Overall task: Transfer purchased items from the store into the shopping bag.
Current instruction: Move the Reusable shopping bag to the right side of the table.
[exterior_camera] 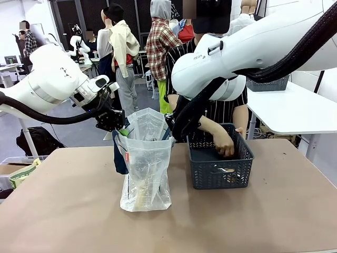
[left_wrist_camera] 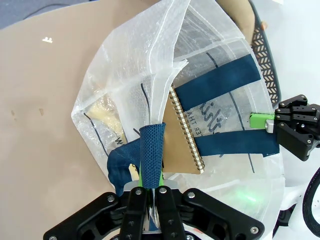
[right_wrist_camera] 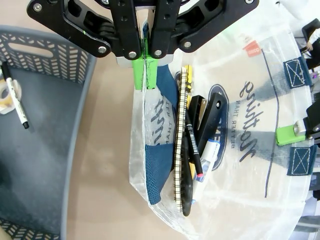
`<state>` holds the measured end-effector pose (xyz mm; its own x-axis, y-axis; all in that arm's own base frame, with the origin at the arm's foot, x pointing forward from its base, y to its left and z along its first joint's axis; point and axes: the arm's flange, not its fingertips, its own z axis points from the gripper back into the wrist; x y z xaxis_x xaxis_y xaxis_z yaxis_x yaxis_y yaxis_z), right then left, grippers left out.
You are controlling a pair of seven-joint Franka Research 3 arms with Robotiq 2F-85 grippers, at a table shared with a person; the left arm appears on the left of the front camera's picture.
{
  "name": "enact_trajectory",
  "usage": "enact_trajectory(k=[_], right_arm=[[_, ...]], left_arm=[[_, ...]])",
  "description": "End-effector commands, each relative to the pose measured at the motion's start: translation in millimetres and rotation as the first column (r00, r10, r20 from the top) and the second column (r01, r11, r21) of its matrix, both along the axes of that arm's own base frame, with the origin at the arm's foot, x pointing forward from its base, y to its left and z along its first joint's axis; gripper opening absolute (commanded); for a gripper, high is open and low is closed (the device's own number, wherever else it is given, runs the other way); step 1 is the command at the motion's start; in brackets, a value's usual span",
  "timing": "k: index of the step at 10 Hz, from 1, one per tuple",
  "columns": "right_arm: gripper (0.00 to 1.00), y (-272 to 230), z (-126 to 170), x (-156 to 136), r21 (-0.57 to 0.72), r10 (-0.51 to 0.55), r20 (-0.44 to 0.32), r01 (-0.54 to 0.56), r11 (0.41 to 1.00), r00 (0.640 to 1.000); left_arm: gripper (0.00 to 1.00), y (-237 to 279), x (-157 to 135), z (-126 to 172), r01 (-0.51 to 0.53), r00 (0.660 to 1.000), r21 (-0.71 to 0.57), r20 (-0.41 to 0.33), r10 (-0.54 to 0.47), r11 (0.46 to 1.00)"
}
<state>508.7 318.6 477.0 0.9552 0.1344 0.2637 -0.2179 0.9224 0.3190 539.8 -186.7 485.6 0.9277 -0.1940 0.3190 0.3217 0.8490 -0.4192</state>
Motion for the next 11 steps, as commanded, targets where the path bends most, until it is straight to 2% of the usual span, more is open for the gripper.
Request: enact_trajectory(k=[1, 11], right_arm=[[0.0, 0.1, 0.5, -0.4, 0.012, -0.005, -0.006, 0.005, 1.0, 1.0], [0.0, 0.1, 0.5, -0.4, 0.012, -0.005, -0.006, 0.005, 1.0, 1.0]], left_arm=[[0.0, 0.2, 1.0, 1.4, -0.001, 1.0, 0.007, -0.007, 0.001, 1.0], [0.0, 0.2, 1.0, 1.4, -0.001, 1.0, 0.007, -0.007, 0.001, 1.0]])
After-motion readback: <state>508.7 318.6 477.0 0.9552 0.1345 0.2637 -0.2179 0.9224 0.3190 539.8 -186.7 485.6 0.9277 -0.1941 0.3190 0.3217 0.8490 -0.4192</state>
